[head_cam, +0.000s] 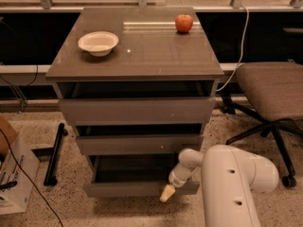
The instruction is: Open bottom drawer
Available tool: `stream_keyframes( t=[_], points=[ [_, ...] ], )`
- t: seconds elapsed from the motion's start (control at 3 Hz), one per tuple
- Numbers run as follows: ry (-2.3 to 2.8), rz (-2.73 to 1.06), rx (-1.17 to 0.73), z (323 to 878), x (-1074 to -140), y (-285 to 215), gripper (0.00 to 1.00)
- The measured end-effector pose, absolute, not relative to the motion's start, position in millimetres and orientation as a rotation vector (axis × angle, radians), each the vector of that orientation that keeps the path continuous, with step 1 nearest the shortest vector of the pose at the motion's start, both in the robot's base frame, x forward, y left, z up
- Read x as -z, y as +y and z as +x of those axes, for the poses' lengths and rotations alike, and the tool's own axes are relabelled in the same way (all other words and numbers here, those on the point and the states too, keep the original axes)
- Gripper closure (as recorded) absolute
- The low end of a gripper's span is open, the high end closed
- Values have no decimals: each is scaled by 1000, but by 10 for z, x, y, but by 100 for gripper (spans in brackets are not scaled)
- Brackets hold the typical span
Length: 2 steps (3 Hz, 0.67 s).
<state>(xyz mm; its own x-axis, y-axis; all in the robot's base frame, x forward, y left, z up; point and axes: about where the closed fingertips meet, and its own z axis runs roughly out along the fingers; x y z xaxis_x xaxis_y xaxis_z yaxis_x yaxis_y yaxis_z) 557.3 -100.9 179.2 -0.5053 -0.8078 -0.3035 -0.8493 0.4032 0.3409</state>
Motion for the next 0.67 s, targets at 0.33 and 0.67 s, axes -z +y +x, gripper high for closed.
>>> stream_keyframes(
  t=[0.33,0.67],
  points=[
    [2614,-1596,-683,5422,-1693,-1171,49],
    [2622,-1594,-691,5378,-1692,-1175,78]
  ],
)
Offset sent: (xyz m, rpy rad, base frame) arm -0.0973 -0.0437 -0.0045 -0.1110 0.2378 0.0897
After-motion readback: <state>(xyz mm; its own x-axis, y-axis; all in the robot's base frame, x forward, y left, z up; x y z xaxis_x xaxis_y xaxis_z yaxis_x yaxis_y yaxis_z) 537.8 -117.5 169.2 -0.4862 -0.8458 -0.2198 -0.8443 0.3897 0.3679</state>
